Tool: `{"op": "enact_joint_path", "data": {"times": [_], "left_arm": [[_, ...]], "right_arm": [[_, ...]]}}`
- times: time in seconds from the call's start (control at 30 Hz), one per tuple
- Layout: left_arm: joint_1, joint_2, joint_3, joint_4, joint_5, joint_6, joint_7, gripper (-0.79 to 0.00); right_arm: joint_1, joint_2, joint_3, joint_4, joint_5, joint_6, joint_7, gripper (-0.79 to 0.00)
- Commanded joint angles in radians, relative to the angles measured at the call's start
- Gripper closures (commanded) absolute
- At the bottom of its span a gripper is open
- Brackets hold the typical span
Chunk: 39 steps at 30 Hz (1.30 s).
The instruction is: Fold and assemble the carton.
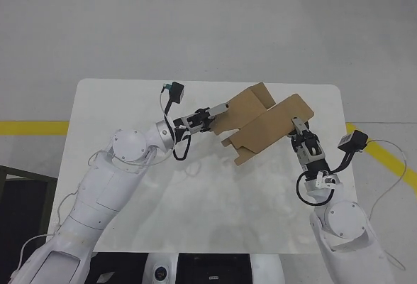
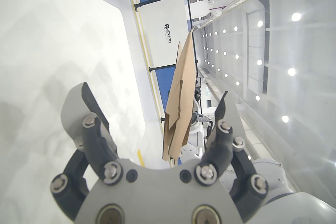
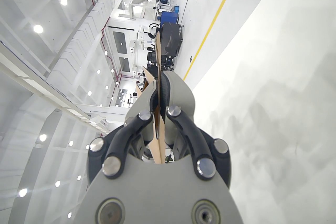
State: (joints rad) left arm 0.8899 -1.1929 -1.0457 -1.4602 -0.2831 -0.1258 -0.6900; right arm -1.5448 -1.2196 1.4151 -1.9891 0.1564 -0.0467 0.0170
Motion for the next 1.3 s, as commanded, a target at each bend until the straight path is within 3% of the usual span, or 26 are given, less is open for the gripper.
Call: {"op": "enact_joint_path", "data": {"times": [0.0, 0.07, 0.13, 0.2, 0.53, 0.57, 0.6, 0.63, 0.87, 1.27], "left_arm": [[-0.004, -0.004, 0.006, 0.007, -0.015, -0.006, 0.001, -0.369], [-0.009, -0.007, 0.010, 0.011, -0.024, -0.008, -0.003, -0.302], [-0.012, -0.009, 0.012, 0.016, -0.031, -0.011, -0.006, -0.111], [-0.014, -0.011, 0.012, 0.018, -0.035, -0.012, -0.007, -0.015], [-0.015, -0.015, 0.000, 0.011, -0.048, -0.009, -0.014, 0.000], [-0.017, -0.016, -0.001, 0.012, -0.048, -0.009, -0.015, 0.000], [-0.020, -0.016, -0.003, 0.013, -0.049, -0.009, -0.016, 0.000], [-0.023, -0.017, -0.004, 0.016, -0.049, -0.011, -0.018, 0.000], [-0.057, -0.013, -0.030, 0.061, -0.036, -0.048, -0.097, 0.000], [-0.155, 0.016, -0.118, 0.225, -0.091, -0.128, -0.453, 0.000]], "right_arm": [[-0.002, -0.002, -0.002, 0.001, 0.002, 0.002, -0.002, 0.000], [-0.002, -0.003, -0.003, 0.001, 0.001, 0.003, -0.004, 0.000], [-0.002, -0.004, -0.003, 0.002, 0.001, 0.005, -0.007, 0.000], [-0.002, -0.006, -0.001, 0.002, -0.003, 0.005, -0.013, 0.000], [-0.004, -0.012, -0.002, 0.002, -0.007, 0.009, -0.008, 0.000], [-0.004, -0.013, -0.002, 0.003, 0.004, 0.009, -0.003, -0.074], [-0.003, -0.012, -0.001, 0.004, 0.002, 0.012, 0.004, -0.683], [-0.002, -0.013, -0.001, 0.004, 0.007, 0.014, 0.017, -0.785], [0.007, -0.010, 0.022, 0.021, 0.062, -0.034, 0.137, -0.785], [0.079, 0.021, 0.118, 0.144, 0.178, -0.139, 0.656, -0.785]]}}
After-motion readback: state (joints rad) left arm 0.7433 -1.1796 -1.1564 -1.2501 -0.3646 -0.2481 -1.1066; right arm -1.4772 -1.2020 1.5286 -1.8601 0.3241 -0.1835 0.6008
